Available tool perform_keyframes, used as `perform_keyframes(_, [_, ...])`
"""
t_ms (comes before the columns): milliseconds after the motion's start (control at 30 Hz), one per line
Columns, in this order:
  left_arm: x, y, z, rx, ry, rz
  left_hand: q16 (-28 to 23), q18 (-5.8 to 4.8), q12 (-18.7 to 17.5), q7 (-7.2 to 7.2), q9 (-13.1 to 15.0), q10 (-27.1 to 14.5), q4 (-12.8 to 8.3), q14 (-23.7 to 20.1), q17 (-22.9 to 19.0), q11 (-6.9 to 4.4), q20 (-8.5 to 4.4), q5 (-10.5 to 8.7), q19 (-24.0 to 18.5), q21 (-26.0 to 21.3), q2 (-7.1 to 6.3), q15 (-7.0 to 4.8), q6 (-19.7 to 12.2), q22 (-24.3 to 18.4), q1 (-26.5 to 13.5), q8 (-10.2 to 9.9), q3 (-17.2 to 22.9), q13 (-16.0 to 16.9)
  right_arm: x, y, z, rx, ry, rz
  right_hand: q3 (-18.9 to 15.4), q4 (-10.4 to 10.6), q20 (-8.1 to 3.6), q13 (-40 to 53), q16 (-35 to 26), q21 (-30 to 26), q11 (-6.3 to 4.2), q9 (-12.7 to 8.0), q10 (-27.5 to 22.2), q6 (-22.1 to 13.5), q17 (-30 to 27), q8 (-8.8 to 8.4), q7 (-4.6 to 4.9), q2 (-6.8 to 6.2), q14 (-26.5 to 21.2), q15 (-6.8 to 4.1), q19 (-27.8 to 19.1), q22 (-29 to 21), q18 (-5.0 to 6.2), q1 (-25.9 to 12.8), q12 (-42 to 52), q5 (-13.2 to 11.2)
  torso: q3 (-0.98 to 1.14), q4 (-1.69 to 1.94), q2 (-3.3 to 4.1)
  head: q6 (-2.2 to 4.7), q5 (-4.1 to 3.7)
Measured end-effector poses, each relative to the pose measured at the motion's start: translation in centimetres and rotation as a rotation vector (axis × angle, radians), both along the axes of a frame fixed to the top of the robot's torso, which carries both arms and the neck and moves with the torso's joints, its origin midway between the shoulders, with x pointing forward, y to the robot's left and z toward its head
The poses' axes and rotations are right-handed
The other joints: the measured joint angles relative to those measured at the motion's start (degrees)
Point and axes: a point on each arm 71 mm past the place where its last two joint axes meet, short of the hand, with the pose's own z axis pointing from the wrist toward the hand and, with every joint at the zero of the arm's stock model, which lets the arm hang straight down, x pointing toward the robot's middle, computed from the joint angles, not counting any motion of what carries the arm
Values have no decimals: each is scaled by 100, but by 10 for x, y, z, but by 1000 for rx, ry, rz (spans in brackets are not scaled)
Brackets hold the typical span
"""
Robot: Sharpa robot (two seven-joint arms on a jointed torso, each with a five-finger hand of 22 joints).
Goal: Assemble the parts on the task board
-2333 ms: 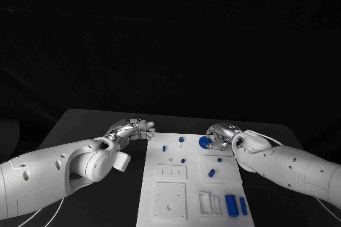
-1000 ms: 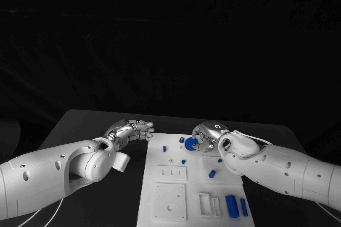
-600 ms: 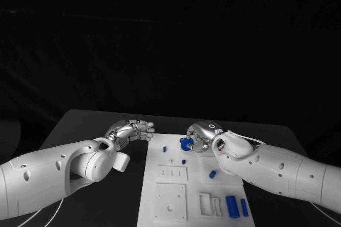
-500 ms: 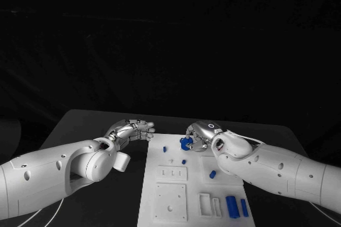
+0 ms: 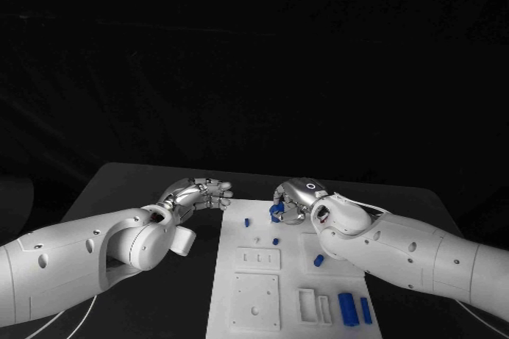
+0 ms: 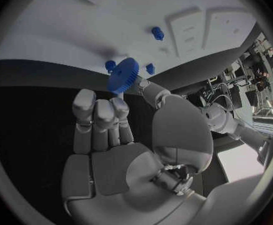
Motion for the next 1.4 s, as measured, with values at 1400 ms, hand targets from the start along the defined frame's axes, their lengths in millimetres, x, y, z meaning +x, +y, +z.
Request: perform_keyframes(1400, [0, 1, 0, 1, 0, 1, 0, 28, 0, 0, 0, 0, 0, 0, 0, 0, 0, 0, 0, 0, 0, 0, 0, 2, 0, 0, 0, -4, 2, -16, -22, -83, 95, -41, -65, 95, 22, -74, -67, 0, 76, 10, -75, -131, -2, -86, 149, -131, -10, 13, -1, 0, -1, -11, -99, 0, 8, -10, -2, -13, -24])
